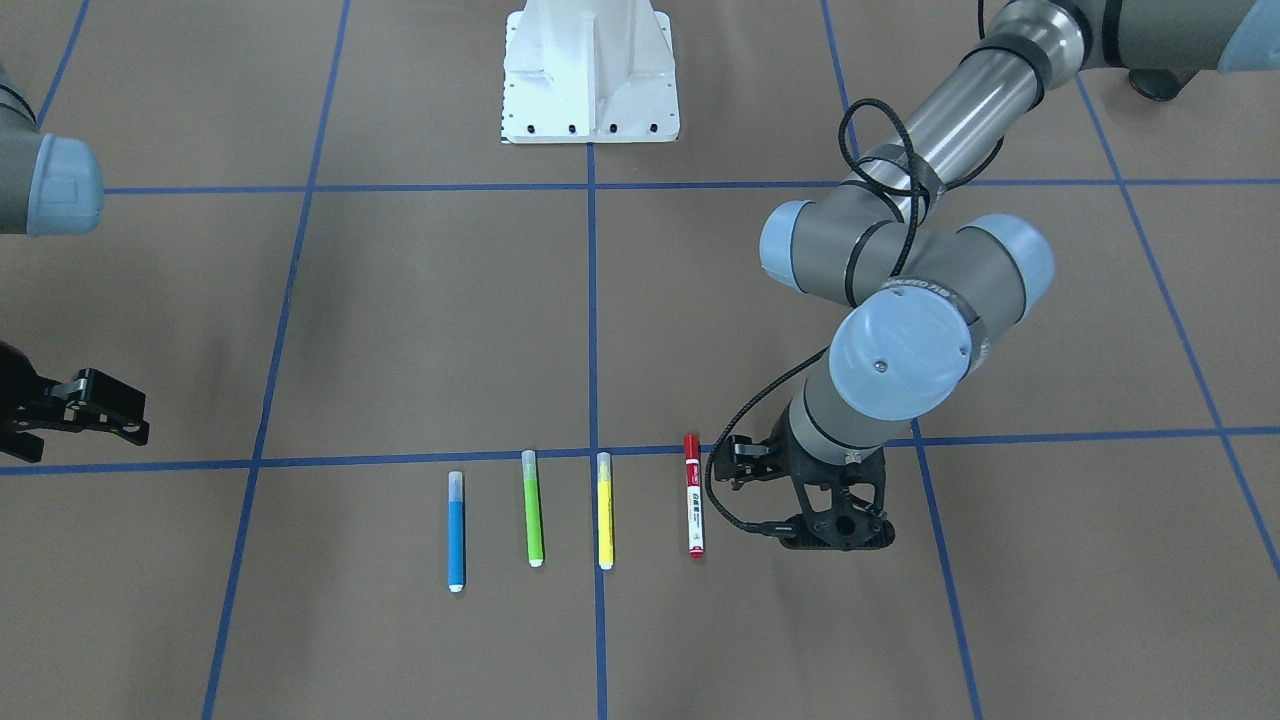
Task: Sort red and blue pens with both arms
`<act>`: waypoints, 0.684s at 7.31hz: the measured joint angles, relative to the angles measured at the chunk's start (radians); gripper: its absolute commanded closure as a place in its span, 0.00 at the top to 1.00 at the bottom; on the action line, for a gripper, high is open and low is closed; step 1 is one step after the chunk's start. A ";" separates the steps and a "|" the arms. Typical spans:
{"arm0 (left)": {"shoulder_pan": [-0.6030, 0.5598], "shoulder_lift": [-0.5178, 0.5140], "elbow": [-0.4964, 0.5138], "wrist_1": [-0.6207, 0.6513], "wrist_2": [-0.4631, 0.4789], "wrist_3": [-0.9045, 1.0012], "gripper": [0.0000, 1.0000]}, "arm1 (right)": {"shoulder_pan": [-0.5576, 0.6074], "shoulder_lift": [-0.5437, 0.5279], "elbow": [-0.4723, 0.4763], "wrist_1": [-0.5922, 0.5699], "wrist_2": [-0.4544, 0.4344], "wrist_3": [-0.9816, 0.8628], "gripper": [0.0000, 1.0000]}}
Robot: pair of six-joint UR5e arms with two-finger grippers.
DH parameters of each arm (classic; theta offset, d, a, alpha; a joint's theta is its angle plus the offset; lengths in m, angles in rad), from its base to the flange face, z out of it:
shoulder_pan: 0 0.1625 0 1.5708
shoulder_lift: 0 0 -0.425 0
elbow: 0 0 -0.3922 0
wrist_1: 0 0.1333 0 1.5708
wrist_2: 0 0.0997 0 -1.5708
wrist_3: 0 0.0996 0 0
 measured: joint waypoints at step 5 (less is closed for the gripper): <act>0.107 -0.032 0.049 -0.062 0.107 -0.057 0.78 | -0.085 0.053 -0.035 0.075 -0.063 0.191 1.00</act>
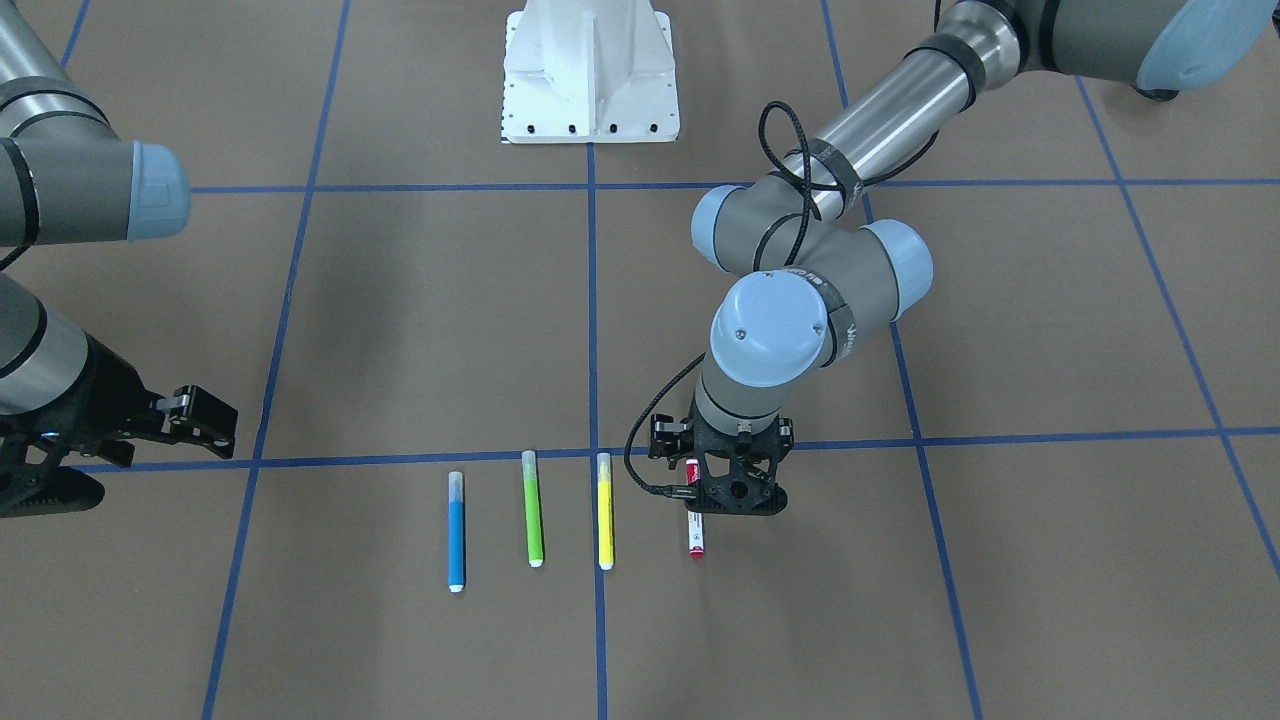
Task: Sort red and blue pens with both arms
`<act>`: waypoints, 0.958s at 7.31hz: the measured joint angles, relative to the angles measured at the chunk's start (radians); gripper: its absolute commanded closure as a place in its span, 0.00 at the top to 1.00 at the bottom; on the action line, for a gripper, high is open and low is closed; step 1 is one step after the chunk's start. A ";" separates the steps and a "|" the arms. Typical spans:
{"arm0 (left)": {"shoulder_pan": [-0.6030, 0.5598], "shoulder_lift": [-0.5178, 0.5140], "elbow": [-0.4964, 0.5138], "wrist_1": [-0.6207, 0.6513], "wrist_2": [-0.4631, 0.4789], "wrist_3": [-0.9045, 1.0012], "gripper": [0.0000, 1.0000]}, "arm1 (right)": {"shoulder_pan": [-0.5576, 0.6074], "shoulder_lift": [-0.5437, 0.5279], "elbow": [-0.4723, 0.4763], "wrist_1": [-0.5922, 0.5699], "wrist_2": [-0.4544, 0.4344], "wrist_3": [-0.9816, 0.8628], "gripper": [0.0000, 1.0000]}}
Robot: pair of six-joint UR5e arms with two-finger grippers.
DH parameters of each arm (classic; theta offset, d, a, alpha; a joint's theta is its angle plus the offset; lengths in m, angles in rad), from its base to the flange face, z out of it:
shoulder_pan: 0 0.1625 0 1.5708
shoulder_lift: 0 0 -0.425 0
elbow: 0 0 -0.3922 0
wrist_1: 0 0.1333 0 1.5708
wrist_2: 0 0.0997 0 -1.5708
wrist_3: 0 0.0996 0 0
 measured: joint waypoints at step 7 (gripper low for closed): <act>0.039 -0.011 0.065 -0.078 0.046 -0.032 0.56 | -0.021 0.002 -0.022 0.050 -0.008 0.050 1.00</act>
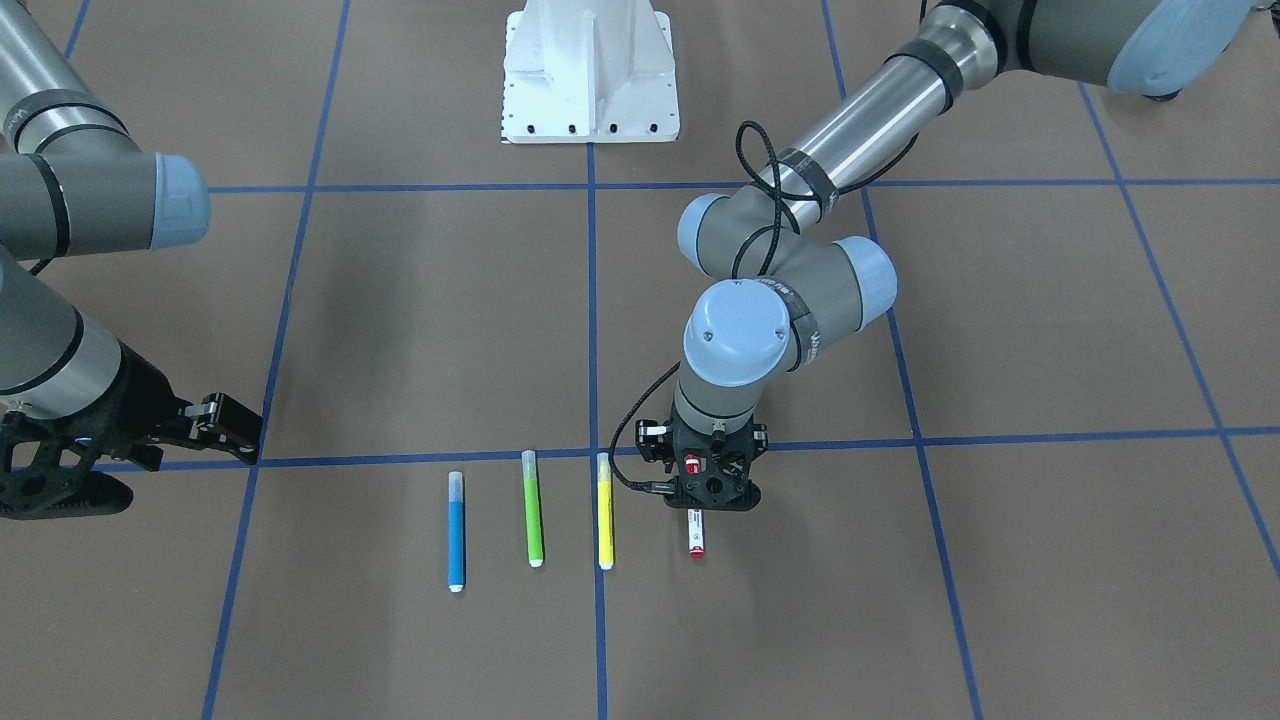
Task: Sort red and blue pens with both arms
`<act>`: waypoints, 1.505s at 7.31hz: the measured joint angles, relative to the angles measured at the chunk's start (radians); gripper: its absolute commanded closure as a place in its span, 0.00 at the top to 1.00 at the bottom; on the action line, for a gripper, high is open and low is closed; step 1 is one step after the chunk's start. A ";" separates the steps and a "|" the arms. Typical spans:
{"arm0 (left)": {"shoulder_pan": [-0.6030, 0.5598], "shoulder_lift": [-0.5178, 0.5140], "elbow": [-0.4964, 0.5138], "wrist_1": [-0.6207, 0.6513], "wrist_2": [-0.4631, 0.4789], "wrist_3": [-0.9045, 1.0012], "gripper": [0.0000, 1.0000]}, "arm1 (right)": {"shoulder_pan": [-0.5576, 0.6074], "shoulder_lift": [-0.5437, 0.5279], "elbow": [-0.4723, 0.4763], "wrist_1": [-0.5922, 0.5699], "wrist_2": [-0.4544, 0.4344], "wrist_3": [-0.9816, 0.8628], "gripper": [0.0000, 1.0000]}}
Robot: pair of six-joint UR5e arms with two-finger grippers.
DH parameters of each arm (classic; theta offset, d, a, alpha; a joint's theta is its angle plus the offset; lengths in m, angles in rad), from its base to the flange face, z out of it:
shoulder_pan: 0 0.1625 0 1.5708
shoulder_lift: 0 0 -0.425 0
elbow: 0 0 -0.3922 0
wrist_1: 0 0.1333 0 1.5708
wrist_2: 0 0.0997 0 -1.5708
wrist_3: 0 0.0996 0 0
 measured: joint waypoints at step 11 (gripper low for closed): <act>0.010 0.001 0.022 -0.010 0.000 0.000 0.38 | 0.000 0.000 -0.015 0.012 -0.001 0.000 1.00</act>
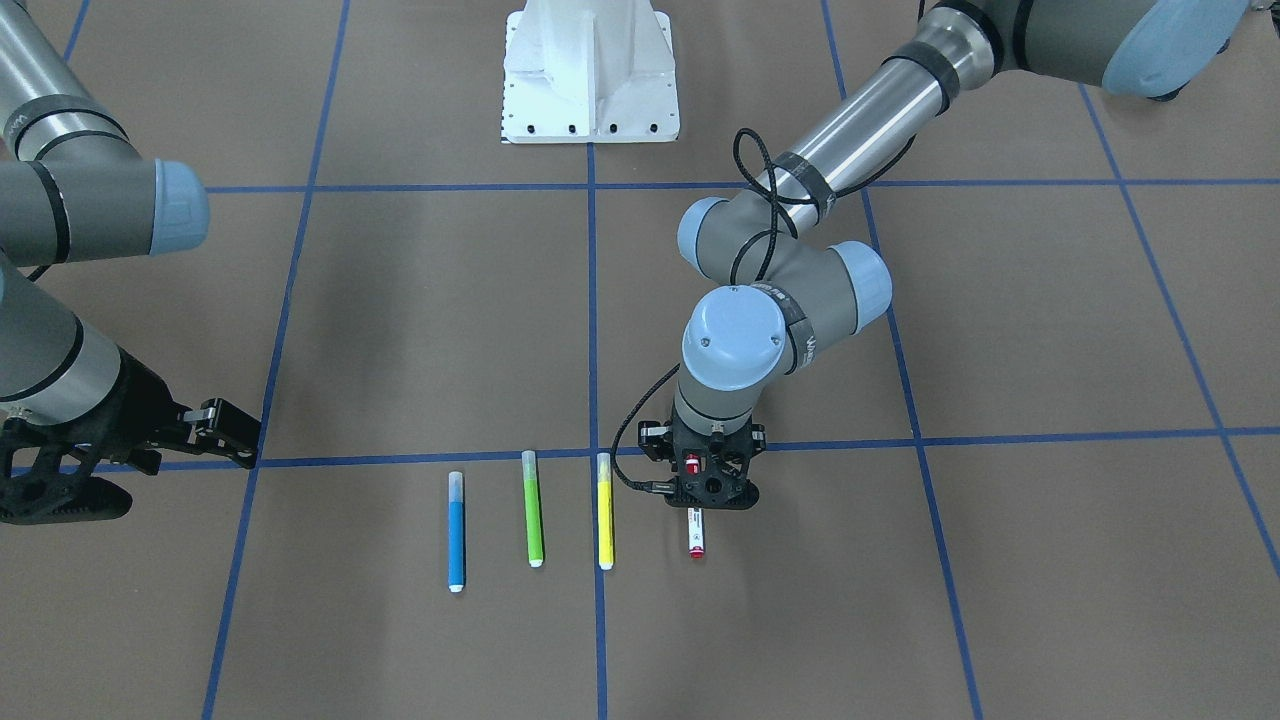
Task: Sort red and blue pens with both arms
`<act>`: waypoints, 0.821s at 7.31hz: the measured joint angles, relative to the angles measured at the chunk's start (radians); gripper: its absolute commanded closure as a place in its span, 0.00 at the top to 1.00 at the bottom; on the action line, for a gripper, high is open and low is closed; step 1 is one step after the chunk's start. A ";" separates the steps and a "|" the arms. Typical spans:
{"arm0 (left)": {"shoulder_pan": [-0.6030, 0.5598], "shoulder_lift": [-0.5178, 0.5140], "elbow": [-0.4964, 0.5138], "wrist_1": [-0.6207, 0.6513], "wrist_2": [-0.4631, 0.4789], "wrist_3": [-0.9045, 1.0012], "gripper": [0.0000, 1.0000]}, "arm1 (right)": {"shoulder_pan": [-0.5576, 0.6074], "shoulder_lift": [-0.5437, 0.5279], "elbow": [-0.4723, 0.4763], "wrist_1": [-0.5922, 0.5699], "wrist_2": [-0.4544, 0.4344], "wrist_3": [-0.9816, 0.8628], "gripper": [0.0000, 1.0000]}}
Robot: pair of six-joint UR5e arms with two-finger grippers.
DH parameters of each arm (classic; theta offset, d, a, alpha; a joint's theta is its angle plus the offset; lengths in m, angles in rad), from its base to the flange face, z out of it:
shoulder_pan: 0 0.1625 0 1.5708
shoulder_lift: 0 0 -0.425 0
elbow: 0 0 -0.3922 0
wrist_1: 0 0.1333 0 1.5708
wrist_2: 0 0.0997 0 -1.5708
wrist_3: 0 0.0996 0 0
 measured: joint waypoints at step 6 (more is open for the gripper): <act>-0.031 -0.005 -0.016 0.006 -0.018 -0.010 0.00 | 0.001 0.000 -0.001 0.022 -0.002 0.002 0.97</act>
